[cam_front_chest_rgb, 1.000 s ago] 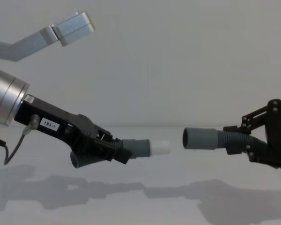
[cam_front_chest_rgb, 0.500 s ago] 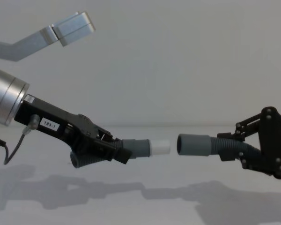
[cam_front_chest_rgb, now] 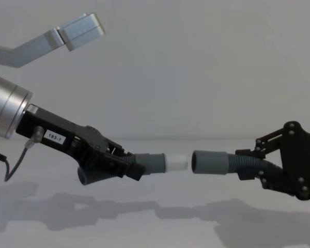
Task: Use both hands to pick up one end of the pipe from the table, align the ends, and insert them.
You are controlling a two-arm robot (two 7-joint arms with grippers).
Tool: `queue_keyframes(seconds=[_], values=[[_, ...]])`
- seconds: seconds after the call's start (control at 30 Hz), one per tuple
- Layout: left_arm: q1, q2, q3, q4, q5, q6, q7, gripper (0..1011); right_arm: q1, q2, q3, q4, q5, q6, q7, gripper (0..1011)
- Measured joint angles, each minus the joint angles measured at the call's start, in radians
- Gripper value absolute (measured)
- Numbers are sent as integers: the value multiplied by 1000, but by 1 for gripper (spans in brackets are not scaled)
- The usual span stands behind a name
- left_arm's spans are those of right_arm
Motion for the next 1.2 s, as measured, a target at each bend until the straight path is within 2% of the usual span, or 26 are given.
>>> queue_keyframes(seconds=[1.2], values=[[0, 0, 0, 0, 0, 0, 0, 327, 40, -16, -36, 75, -11, -51, -18, 201]])
